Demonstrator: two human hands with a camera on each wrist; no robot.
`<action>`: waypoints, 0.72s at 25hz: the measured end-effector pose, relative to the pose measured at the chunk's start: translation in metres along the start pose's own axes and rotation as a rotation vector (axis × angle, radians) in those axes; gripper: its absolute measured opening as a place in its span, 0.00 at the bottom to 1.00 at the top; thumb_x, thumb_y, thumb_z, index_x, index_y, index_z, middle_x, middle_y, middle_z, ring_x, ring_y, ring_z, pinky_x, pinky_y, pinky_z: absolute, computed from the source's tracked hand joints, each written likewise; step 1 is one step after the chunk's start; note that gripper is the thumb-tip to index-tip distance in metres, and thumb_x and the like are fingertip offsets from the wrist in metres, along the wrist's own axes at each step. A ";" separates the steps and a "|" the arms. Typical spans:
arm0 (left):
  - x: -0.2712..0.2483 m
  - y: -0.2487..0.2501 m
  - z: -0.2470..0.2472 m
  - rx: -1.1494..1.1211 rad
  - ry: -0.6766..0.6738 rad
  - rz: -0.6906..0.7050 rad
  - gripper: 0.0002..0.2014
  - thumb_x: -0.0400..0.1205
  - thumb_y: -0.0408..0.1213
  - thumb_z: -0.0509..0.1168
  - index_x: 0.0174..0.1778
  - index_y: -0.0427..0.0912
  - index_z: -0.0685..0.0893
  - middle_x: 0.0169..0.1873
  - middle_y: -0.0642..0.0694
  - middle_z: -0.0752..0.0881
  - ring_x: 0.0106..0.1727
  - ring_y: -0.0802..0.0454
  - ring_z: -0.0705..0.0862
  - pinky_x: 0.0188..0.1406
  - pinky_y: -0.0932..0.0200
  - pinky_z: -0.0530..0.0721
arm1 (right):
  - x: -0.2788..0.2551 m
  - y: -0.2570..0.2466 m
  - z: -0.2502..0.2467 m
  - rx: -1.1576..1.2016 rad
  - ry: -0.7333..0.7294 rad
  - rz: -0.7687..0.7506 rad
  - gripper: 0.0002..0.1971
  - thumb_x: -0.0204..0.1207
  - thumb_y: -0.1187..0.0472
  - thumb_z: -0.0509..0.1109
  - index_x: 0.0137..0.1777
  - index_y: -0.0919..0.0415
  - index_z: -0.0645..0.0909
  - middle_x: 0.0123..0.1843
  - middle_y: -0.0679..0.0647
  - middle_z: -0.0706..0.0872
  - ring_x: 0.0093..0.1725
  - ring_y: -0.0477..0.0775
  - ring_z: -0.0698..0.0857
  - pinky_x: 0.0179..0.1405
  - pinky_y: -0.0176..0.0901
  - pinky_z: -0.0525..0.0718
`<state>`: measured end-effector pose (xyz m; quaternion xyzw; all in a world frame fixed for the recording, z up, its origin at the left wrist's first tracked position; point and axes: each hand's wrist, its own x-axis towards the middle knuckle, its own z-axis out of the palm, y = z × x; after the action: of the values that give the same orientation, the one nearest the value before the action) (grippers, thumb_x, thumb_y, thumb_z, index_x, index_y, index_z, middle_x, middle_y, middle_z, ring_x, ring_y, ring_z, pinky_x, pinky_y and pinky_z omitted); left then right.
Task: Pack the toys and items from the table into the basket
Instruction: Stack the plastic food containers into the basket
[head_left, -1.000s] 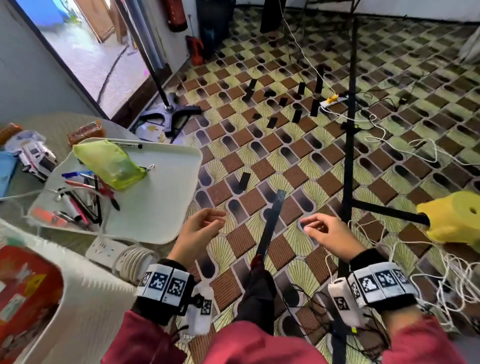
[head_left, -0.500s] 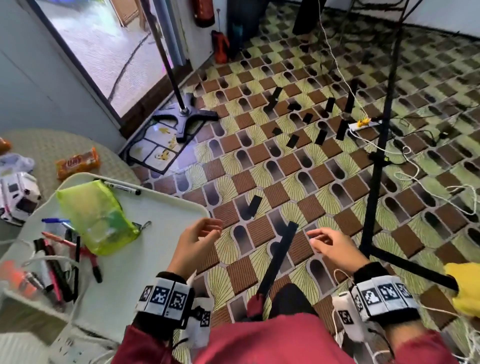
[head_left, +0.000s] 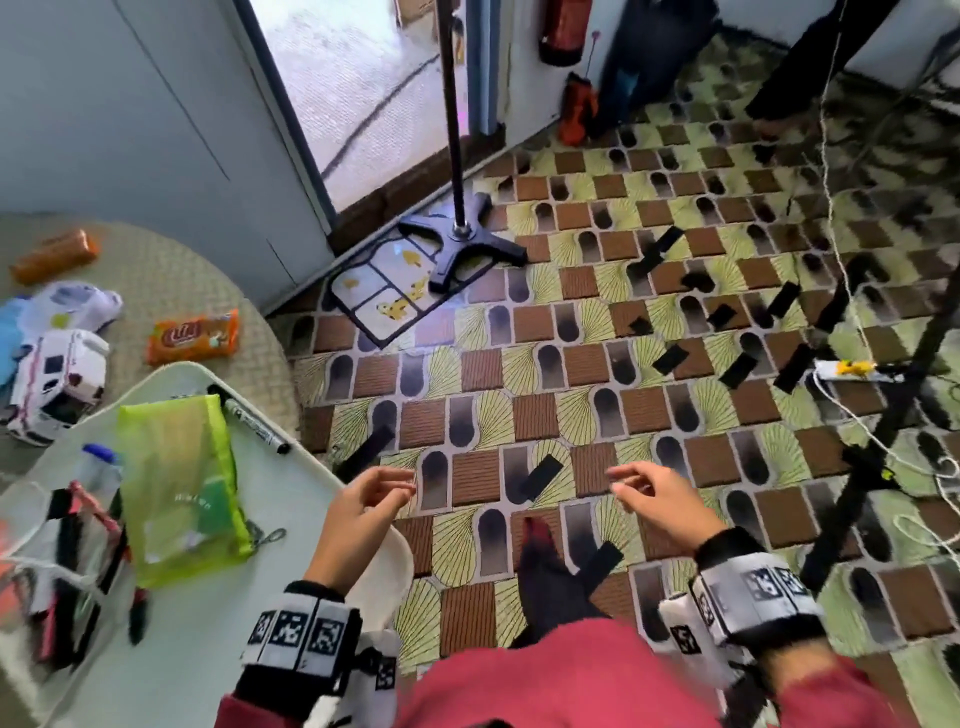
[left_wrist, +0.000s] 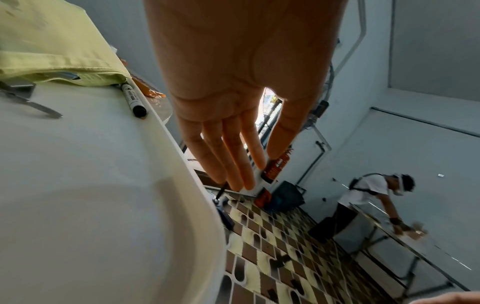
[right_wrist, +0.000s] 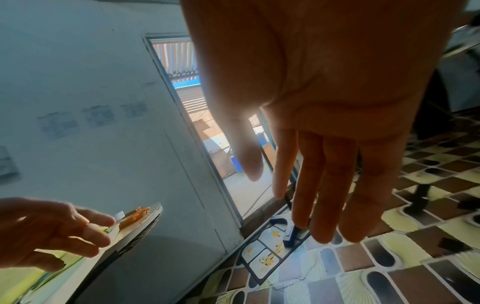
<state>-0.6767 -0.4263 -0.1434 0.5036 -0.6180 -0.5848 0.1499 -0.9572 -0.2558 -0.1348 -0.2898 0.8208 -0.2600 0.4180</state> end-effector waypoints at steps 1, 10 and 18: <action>0.011 0.007 0.002 -0.032 0.040 -0.019 0.09 0.82 0.27 0.63 0.54 0.39 0.85 0.49 0.44 0.90 0.53 0.50 0.88 0.48 0.63 0.82 | 0.022 -0.011 -0.013 -0.035 -0.032 -0.027 0.10 0.80 0.64 0.65 0.61 0.61 0.80 0.47 0.53 0.84 0.43 0.46 0.81 0.38 0.29 0.76; 0.079 0.057 0.015 -0.162 0.400 -0.103 0.10 0.82 0.26 0.63 0.50 0.44 0.85 0.44 0.49 0.89 0.46 0.62 0.86 0.40 0.75 0.79 | 0.174 -0.110 -0.054 -0.392 -0.312 -0.264 0.08 0.82 0.61 0.64 0.58 0.59 0.80 0.49 0.54 0.84 0.45 0.48 0.80 0.46 0.36 0.77; 0.124 0.055 -0.024 -0.319 0.670 -0.202 0.11 0.81 0.27 0.64 0.49 0.48 0.86 0.47 0.47 0.90 0.49 0.54 0.87 0.47 0.59 0.82 | 0.278 -0.211 -0.015 -0.494 -0.488 -0.455 0.09 0.80 0.62 0.66 0.58 0.62 0.82 0.47 0.54 0.85 0.40 0.44 0.79 0.41 0.32 0.77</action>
<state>-0.7379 -0.5491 -0.1391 0.6955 -0.3832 -0.4885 0.3617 -1.0493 -0.5929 -0.1346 -0.6085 0.6505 -0.0647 0.4499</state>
